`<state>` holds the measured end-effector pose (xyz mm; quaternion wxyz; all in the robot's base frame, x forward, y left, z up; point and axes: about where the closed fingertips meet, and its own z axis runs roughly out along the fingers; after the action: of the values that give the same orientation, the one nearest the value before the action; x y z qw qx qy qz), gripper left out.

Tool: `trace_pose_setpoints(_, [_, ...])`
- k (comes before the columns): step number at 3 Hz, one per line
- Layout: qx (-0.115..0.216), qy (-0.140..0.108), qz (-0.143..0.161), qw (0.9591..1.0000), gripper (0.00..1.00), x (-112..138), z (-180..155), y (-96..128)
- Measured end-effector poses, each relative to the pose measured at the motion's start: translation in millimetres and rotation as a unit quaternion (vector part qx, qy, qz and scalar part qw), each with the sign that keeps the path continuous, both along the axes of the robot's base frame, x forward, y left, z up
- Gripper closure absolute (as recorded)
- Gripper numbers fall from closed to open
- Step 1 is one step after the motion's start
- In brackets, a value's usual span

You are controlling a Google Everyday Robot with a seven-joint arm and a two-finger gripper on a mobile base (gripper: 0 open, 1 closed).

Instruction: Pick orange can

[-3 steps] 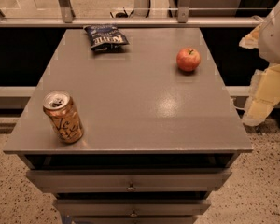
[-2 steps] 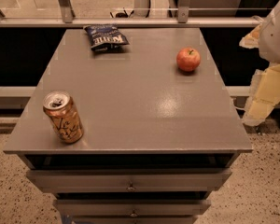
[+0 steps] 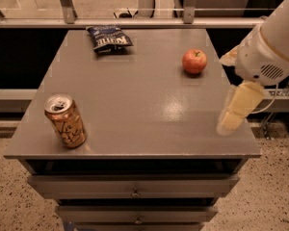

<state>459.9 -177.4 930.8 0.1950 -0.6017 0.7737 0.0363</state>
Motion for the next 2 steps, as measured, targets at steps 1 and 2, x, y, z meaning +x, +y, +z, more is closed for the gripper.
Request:
trace_pose_setpoints(1, [0.068, 0.011, 0.020, 0.9974, 0.00, 19.9, -35.5, 45.5])
trace_pose_setpoints(2, [0.148, 0.013, 0.034, 0.9883, 0.00, 35.9, -50.7, 104.8])
